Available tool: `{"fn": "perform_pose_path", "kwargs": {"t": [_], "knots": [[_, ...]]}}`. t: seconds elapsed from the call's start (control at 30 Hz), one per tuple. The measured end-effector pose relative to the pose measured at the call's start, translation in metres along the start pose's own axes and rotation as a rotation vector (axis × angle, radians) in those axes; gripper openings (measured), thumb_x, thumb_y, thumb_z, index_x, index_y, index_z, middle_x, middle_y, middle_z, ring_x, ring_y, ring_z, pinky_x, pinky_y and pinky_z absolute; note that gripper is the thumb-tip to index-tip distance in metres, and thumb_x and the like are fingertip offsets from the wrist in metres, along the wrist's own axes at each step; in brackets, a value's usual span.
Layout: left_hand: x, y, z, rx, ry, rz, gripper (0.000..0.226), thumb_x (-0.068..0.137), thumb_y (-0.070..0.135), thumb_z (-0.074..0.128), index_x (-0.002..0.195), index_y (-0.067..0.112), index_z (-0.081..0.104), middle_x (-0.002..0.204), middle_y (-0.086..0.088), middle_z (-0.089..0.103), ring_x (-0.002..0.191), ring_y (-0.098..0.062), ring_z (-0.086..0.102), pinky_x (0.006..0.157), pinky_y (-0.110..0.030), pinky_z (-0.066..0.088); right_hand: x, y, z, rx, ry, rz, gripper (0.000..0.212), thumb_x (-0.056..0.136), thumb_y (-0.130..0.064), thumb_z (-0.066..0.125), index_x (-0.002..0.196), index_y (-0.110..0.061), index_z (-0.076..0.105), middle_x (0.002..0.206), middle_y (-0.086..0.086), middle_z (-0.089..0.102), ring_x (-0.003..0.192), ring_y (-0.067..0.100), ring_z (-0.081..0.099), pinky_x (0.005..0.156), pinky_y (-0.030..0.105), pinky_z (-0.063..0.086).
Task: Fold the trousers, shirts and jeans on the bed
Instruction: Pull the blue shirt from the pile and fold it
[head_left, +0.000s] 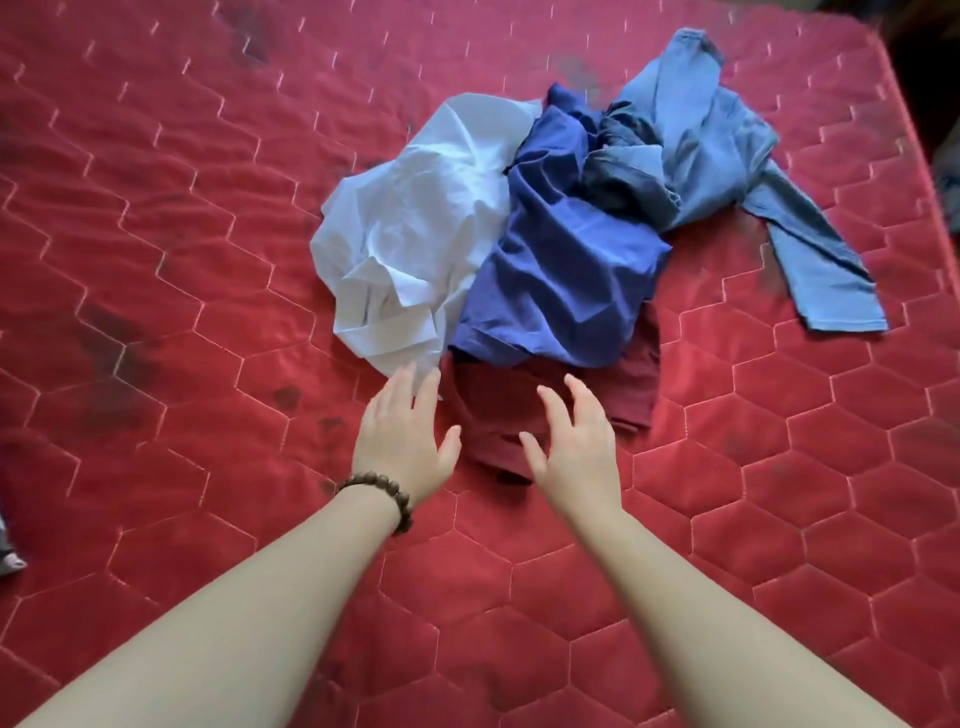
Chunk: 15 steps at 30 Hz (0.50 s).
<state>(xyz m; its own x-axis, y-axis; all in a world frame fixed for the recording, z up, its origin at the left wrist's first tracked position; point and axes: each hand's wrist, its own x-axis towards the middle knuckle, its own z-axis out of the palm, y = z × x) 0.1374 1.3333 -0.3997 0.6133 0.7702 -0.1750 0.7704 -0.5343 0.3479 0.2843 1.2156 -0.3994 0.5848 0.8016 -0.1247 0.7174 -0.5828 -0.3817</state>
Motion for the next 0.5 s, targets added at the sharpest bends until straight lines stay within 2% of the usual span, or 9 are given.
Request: {"fn": "perform_pose_path", "kwargs": {"t": [0.1, 0.23, 0.27, 0.3, 0.37, 0.43, 0.5], "knots": [[0.03, 0.01, 0.01, 0.031, 0.048, 0.029, 0.081, 0.084, 0.041, 0.06, 0.151, 0.016, 0.021, 0.157, -0.015, 0.015, 0.145, -0.027, 0.016, 0.116, -0.038, 0.018, 0.041, 0.006, 0.003, -0.04, 0.067, -0.115, 0.074, 0.083, -0.031, 0.07, 0.147, -0.015, 0.036, 0.158, 0.014, 0.016, 0.146, 0.028, 0.016, 0.117, 0.049, 0.02], [0.072, 0.015, 0.029, 0.082, 0.077, 0.094, 0.083, 0.086, 0.035, 0.06, 0.152, 0.017, 0.014, 0.159, -0.013, 0.009, 0.146, -0.025, 0.011, 0.117, -0.035, 0.011, 0.09, 0.009, 0.018, -0.263, -0.052, -0.199, 0.091, 0.084, -0.04, 0.067, 0.153, -0.03, 0.009, 0.162, 0.003, -0.003, 0.149, 0.023, 0.0, 0.119, 0.048, 0.007], [0.081, 0.014, 0.034, 0.091, 0.078, 0.106, 0.081, 0.087, 0.031, 0.058, 0.152, 0.017, 0.013, 0.159, -0.011, 0.009, 0.146, -0.024, 0.011, 0.117, -0.033, 0.01, 0.1, 0.01, 0.024, -0.296, -0.07, -0.204, 0.087, 0.085, -0.038, 0.065, 0.153, -0.03, 0.011, 0.162, 0.002, -0.002, 0.149, 0.022, 0.001, 0.119, 0.048, 0.007], [0.089, 0.013, 0.04, 0.087, 0.075, 0.113, 0.077, 0.088, 0.027, 0.057, 0.152, 0.016, 0.015, 0.159, -0.01, 0.012, 0.146, -0.023, 0.013, 0.116, -0.032, 0.01, 0.107, 0.011, 0.029, -0.299, -0.07, -0.21, 0.079, 0.086, -0.035, 0.063, 0.151, -0.028, 0.02, 0.161, 0.003, 0.006, 0.148, 0.022, 0.006, 0.118, 0.048, 0.009], [0.098, 0.01, 0.047, 0.031, 0.074, 0.102, 0.069, 0.087, 0.017, 0.054, 0.149, 0.014, 0.025, 0.154, -0.008, 0.028, 0.141, -0.022, 0.026, 0.113, -0.031, 0.017, 0.117, 0.011, 0.034, -0.255, -0.012, -0.237, 0.051, 0.085, -0.025, 0.061, 0.135, -0.021, 0.049, 0.153, 0.005, 0.034, 0.139, 0.025, 0.03, 0.113, 0.045, 0.02], [0.099, 0.01, 0.048, -0.07, 0.119, 0.106, 0.052, 0.084, 0.008, 0.054, 0.136, 0.009, 0.048, 0.137, -0.01, 0.052, 0.126, -0.027, 0.047, 0.104, -0.037, 0.031, 0.119, 0.01, 0.033, -0.176, 0.059, -0.28, 0.028, 0.081, -0.016, 0.061, 0.108, -0.012, 0.066, 0.134, 0.005, 0.056, 0.118, 0.031, 0.05, 0.099, 0.042, 0.035], [0.097, 0.01, 0.043, -0.201, 0.168, 0.097, 0.036, 0.083, 0.002, 0.054, 0.118, 0.005, 0.062, 0.115, -0.014, 0.064, 0.105, -0.034, 0.059, 0.093, -0.041, 0.04, 0.116, 0.011, 0.026, -0.056, 0.076, -0.305, 0.018, 0.078, -0.014, 0.066, 0.094, -0.006, 0.068, 0.121, 0.007, 0.064, 0.104, 0.035, 0.056, 0.087, 0.042, 0.042]]}}
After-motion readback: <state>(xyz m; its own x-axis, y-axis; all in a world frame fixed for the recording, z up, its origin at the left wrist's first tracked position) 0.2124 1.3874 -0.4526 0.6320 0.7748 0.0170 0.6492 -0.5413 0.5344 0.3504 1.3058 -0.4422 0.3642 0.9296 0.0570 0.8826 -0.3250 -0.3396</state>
